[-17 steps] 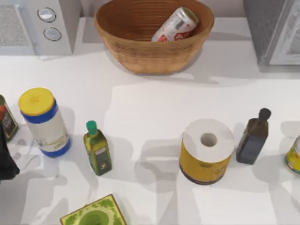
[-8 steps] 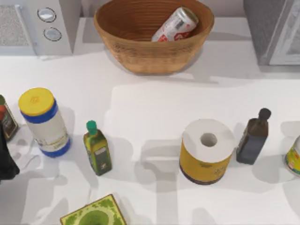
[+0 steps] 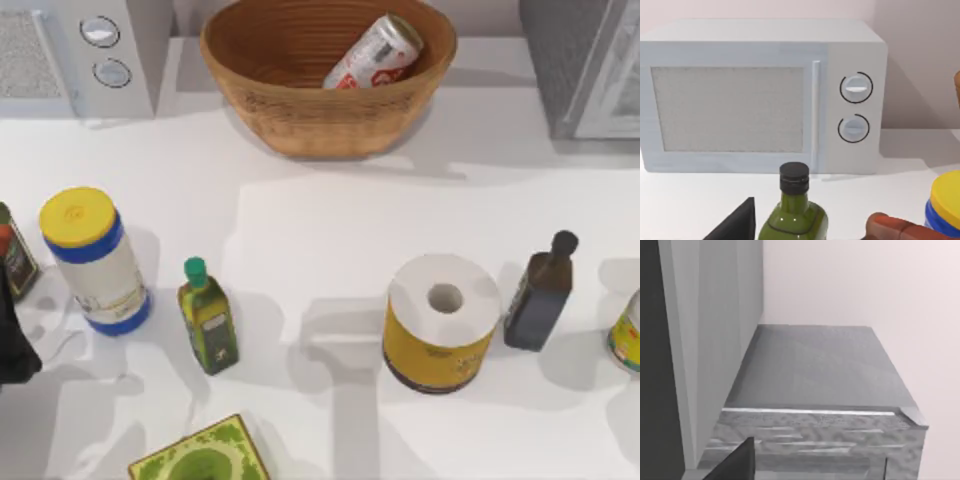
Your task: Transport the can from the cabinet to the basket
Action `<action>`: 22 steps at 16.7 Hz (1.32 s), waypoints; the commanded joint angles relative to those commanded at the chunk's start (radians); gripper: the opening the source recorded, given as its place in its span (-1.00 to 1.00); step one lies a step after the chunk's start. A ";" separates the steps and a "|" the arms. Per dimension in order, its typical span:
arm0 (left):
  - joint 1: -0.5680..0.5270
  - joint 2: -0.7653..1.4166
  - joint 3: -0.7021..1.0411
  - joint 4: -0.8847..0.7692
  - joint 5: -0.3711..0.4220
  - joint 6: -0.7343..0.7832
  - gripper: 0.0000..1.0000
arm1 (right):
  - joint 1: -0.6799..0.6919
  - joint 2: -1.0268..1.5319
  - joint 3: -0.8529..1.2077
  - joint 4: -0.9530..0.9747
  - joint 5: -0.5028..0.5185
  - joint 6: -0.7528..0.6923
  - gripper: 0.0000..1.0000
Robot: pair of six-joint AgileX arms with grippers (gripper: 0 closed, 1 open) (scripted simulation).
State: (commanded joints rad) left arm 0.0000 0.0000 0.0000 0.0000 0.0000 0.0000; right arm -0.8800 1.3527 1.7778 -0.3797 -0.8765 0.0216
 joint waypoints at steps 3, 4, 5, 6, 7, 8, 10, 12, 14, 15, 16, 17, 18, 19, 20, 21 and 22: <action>0.000 0.000 0.000 0.000 0.000 0.000 1.00 | 0.198 0.003 0.015 -0.010 0.200 -0.005 1.00; 0.000 0.000 0.000 0.000 0.000 0.000 1.00 | 0.277 0.003 0.017 -0.014 0.281 -0.006 1.00; 0.000 0.000 0.000 0.000 0.000 0.000 1.00 | 0.363 0.002 0.017 -0.019 0.368 -0.007 1.00; 0.000 0.000 0.000 0.000 0.000 0.000 1.00 | 0.455 0.001 0.015 -0.023 0.461 -0.007 1.00; 0.000 0.000 0.000 0.000 0.000 0.000 1.00 | 0.554 -0.001 0.013 -0.028 0.559 -0.008 1.00; 0.000 0.000 0.000 0.000 0.000 0.000 1.00 | 0.656 -0.003 0.011 -0.033 0.660 -0.008 1.00; 0.000 0.000 0.000 0.000 0.000 0.000 1.00 | 0.856 -0.009 0.004 -0.042 0.858 -0.008 1.00; 0.000 0.000 0.000 0.000 0.000 0.000 1.00 | 1.031 -0.018 -0.008 -0.048 1.032 -0.007 1.00; 0.000 0.000 0.000 0.000 0.000 0.000 1.00 | 1.164 -0.030 -0.023 -0.053 1.164 -0.007 1.00; 0.000 0.000 0.000 0.000 0.000 0.000 1.00 | 1.215 -0.037 -0.030 -0.054 1.215 -0.007 1.00; 0.000 0.000 0.000 0.000 0.000 0.000 1.00 | 1.256 -0.042 -0.037 -0.055 1.256 -0.008 1.00; 0.000 0.000 0.000 0.000 0.000 0.000 1.00 | 1.286 -0.046 -0.042 -0.055 1.286 -0.008 1.00; 0.000 0.000 0.000 0.000 0.000 0.000 1.00 | 1.306 -0.050 -0.045 -0.056 1.305 -0.008 1.00; 0.000 0.000 0.000 0.000 0.000 0.000 1.00 | 1.315 -0.051 -0.047 -0.056 1.314 -0.008 1.00; 0.000 0.000 0.000 0.000 0.000 0.000 1.00 | 1.315 -0.051 -0.047 -0.056 1.314 -0.008 1.00; 0.000 0.000 0.000 0.000 0.000 0.000 1.00 | 1.315 -0.051 -0.047 -0.056 1.314 -0.008 1.00; 0.000 0.000 0.000 0.000 0.000 0.000 1.00 | 1.315 -0.051 -0.047 -0.056 1.314 -0.008 1.00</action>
State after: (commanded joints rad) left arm 0.0000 0.0000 0.0000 0.0000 0.0000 0.0000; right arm 0.4351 1.3012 1.7304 -0.4355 0.4379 0.0138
